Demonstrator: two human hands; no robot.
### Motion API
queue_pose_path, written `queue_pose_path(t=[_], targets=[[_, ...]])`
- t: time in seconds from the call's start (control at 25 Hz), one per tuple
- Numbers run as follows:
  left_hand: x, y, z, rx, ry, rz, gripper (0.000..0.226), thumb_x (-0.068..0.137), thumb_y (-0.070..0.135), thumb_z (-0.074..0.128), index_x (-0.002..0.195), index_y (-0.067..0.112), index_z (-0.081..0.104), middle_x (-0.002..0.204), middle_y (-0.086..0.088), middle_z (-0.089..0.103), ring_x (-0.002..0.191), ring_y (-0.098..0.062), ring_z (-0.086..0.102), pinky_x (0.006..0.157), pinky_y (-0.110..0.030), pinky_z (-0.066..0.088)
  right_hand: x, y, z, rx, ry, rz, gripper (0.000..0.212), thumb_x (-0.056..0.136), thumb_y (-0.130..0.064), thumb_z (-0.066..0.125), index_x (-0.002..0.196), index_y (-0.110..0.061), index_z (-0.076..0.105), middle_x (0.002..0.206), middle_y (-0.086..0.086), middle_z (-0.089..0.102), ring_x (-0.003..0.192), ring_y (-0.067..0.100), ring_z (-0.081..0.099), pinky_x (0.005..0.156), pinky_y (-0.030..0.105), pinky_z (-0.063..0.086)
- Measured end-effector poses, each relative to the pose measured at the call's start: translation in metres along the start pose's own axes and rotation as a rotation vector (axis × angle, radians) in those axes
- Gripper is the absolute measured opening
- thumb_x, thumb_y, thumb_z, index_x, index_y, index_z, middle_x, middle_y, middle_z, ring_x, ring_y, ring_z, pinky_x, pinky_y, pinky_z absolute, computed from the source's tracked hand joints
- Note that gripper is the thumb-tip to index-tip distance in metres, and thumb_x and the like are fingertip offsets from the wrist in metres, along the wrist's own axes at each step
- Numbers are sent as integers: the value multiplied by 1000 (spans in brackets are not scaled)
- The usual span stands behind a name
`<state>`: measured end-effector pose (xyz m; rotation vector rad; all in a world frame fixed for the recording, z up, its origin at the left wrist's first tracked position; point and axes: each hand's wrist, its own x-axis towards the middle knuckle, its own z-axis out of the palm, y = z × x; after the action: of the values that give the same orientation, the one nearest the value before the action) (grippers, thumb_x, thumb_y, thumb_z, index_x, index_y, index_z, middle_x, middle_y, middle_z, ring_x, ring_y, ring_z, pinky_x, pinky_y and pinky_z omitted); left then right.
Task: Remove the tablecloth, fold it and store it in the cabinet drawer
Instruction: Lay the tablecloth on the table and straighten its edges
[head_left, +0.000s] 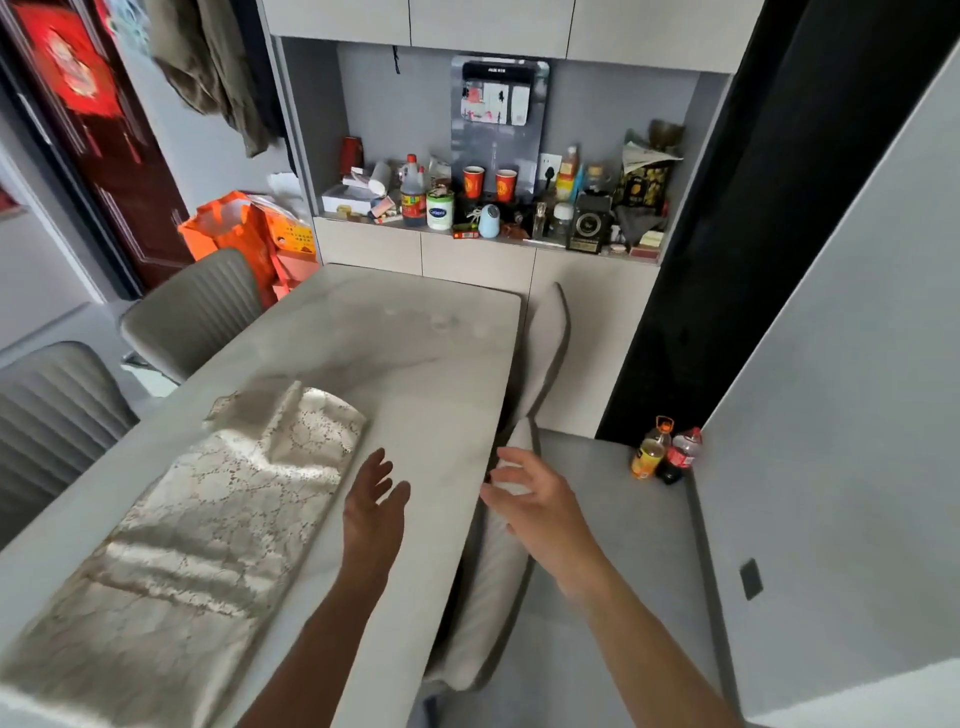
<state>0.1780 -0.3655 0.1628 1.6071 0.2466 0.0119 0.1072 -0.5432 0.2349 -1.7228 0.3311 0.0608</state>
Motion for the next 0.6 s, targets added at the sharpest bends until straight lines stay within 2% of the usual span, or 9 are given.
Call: queue_pose_path(t=[0.16,0.28,0.36,0.44,0.6], targets=[[42,1,88,-38,25,-67,52,90,1,60,137,21,51,127,-3,60,114,-21,57,89,-29,41,63,0,-64,-1,25,22,35,87,-35,68,120,-39,58,114,-15,67,95,5,67,93,37,56],[69,17,131,-58,67,-72,52,91,3,59,138,23,50,127,-1,59,114,-19,56,91,-29,40,117,-13,-100,2,-29,37,34,88,-32,67,121,-34,60,112,-14,69,99,8,66,95,42,55],[91,26,139,-47,137,-92,52,91,5,58,138,25,49,126,2,59,115,-17,56,90,-28,40,151,-19,-106,6,-100,38,30,89,-29,66,119,-33,60,112,-12,70,100,10,67,89,36,57],[116,27,141,-36,235,-92,53,90,6,58,138,26,49,125,4,59,116,-17,56,89,-28,40,190,-27,-105,17,-184,47,28,89,-26,67,116,-33,60,111,-9,70,99,15,68,75,28,57],[146,23,153,-31,473,-116,54,90,6,58,140,24,47,125,3,60,115,-18,57,90,-31,42,280,-24,-97,-11,-391,38,26,91,-23,66,115,-30,60,106,-9,70,94,19,70,73,31,56]])
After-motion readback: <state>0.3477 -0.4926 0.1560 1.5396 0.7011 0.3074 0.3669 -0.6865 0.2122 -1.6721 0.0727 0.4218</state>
